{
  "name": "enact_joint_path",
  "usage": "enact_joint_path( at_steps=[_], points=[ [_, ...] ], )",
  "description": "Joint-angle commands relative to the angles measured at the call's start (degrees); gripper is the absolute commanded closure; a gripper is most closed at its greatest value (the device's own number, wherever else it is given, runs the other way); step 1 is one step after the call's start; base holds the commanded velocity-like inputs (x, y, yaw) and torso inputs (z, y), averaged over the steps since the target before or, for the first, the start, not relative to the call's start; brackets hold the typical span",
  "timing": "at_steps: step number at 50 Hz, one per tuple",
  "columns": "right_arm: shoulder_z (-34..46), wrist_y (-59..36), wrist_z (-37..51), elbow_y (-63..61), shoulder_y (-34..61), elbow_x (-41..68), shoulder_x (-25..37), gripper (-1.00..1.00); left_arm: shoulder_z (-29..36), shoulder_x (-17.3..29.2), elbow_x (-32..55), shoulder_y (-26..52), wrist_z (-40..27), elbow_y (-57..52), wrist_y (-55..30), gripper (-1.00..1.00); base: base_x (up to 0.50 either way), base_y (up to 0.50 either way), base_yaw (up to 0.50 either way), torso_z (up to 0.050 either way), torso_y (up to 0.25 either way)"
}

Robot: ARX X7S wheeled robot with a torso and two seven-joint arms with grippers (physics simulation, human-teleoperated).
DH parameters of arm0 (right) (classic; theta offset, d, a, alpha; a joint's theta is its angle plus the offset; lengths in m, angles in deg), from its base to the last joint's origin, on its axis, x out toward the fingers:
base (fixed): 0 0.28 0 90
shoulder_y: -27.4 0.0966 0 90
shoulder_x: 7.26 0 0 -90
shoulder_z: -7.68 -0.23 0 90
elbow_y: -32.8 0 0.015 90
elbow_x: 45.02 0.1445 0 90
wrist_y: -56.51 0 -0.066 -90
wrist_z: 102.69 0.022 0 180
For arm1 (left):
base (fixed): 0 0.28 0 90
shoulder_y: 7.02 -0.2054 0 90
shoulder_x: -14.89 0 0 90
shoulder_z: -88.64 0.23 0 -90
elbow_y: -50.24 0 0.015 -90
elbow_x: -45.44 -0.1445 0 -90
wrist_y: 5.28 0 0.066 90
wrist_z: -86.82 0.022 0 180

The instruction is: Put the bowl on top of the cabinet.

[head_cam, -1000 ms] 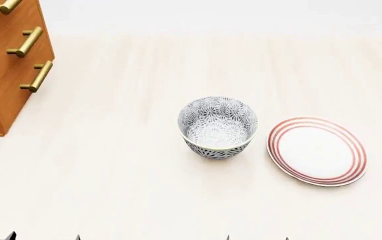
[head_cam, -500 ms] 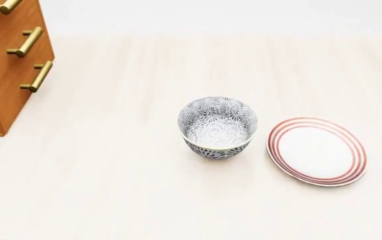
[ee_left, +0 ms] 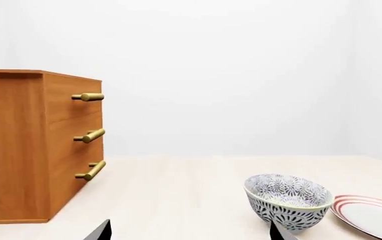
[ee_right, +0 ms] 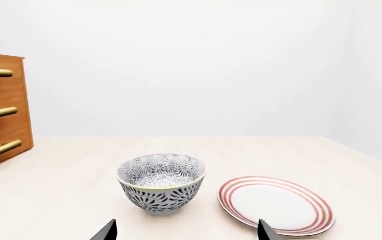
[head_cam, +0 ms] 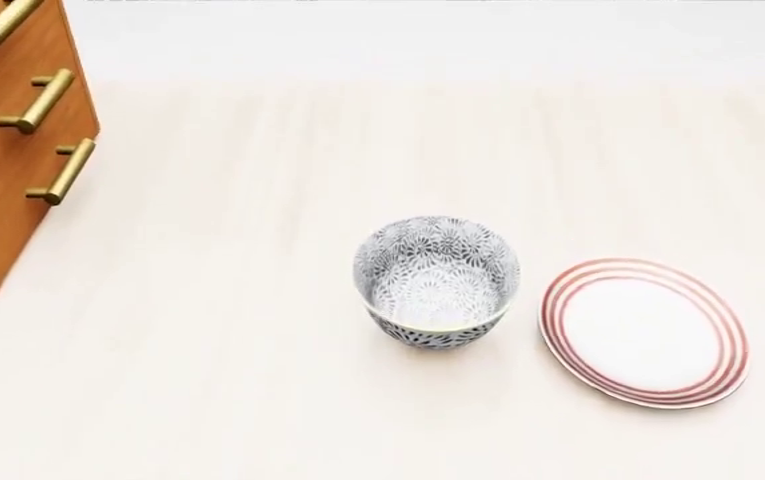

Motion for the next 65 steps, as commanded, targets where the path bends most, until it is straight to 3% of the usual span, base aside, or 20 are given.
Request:
enact_joint_path(
  at_steps=[1,24,29,65],
  points=[
    [0.65,0.77,0.36,0.01,-0.16,-0.11,0.56,-1.00,0.23,0.38,0.32,0.07,-0.51,-0.08,-0.04,-1.00,0.41,0.00,0.00,0.000,0.000],
    [1.46,1.30,1.61,0.03,-0.27,-0.37,1.26,-1.00,0.18,0.21,-0.57,0.22,-3.06,0.12,0.19,-1.00,0.41,0.00,0.00,0.000,0.000],
    [1.35,-0.04,2.64,0.14,0.20,-0.92,1.05,-1.00,-1.07,-0.48,2.59,0.49,-3.84,0.39,-0.61,-1.00,0.36,0.00,0.00,0.000,0.000],
    [2.07,0.69,4.34,0.47,0.57,-0.50,1.98,-1.00,0.34,1.58,2.64,0.42,-3.90,0.52,1.09,-1.00,0.00,0.00,0.00,0.000,0.000]
  ],
)
